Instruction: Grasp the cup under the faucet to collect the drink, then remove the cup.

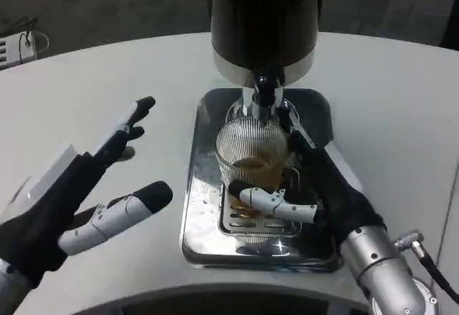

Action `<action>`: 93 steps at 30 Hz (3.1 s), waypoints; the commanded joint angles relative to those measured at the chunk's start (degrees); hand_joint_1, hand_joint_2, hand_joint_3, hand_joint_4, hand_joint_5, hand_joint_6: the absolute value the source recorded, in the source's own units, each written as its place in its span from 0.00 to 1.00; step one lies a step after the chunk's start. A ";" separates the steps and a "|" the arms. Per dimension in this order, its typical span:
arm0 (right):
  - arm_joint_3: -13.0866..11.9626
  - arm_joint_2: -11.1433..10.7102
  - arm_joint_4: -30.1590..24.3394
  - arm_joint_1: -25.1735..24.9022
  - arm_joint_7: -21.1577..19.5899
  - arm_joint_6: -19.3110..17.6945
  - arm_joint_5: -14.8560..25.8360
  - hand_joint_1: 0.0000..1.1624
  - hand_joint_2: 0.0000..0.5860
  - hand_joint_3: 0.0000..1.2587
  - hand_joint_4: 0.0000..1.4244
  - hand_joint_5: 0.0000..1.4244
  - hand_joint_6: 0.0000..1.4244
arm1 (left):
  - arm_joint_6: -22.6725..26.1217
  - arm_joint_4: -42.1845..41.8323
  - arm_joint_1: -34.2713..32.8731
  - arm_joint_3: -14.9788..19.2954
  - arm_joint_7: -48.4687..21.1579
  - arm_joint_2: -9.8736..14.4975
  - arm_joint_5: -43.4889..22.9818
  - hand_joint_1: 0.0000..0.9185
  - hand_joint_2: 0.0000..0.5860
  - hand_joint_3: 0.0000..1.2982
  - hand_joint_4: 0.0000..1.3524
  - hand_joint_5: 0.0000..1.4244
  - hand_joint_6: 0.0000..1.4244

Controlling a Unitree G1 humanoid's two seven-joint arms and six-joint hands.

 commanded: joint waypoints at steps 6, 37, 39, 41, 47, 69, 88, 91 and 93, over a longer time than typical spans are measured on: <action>0.10 1.85 7.33 -3.54 -3.53 -4.95 1.09 0.68 0.35 0.00 0.00 0.04 0.04 | 1.56 0.26 5.65 -1.42 -0.33 0.44 3.12 0.00 0.00 0.03 0.00 0.04 0.10; 3.38 5.41 8.31 0.61 -10.99 -12.28 -0.70 0.71 0.36 0.13 0.16 0.23 0.18 | 4.85 0.26 8.18 -2.49 -1.20 1.44 4.31 0.00 0.00 0.05 0.00 0.05 0.11; 3.74 5.85 8.09 0.79 -11.80 -11.96 -1.52 0.71 0.36 0.13 0.16 0.23 0.18 | 4.96 0.12 8.27 -2.41 -1.39 1.51 4.20 0.00 0.00 0.05 0.00 0.05 0.11; 4.01 6.35 7.93 0.94 -12.85 -11.69 -2.30 0.73 0.35 0.14 0.16 0.24 0.19 | 5.05 -0.15 8.46 -2.27 -1.52 1.60 4.13 0.00 0.00 0.05 0.00 0.05 0.11; 5.09 8.73 7.87 1.43 -16.61 -11.06 -4.73 0.75 0.37 0.23 0.27 0.32 0.28 | 5.07 -0.81 9.42 -1.72 -1.88 1.71 3.73 0.00 0.00 0.06 0.01 0.05 0.11; 7.38 13.13 7.11 3.85 -27.05 -11.35 -10.84 0.83 0.40 0.55 0.64 0.75 0.85 | 3.32 0.22 10.45 -0.33 -2.02 1.97 2.51 0.00 0.01 0.08 0.02 0.06 0.11; 8.42 7.07 -12.02 15.84 -13.36 -9.44 -9.05 0.82 0.40 0.68 0.76 0.88 0.98 | 1.49 2.28 8.20 -0.94 -1.93 2.48 1.38 0.00 0.00 0.09 0.02 0.07 0.11; 8.17 6.04 -16.97 19.09 -11.09 -9.23 -8.36 0.82 0.40 0.68 0.76 0.89 0.98 | 0.98 2.21 7.83 -1.06 -1.90 2.66 1.61 0.00 0.00 0.09 0.02 0.07 0.11; 7.87 5.29 -20.04 20.98 -9.53 -8.92 -7.89 0.82 0.40 0.69 0.77 0.89 0.99 | 0.66 2.06 7.60 -1.09 -1.86 2.91 2.00 0.00 0.00 0.08 0.02 0.07 0.11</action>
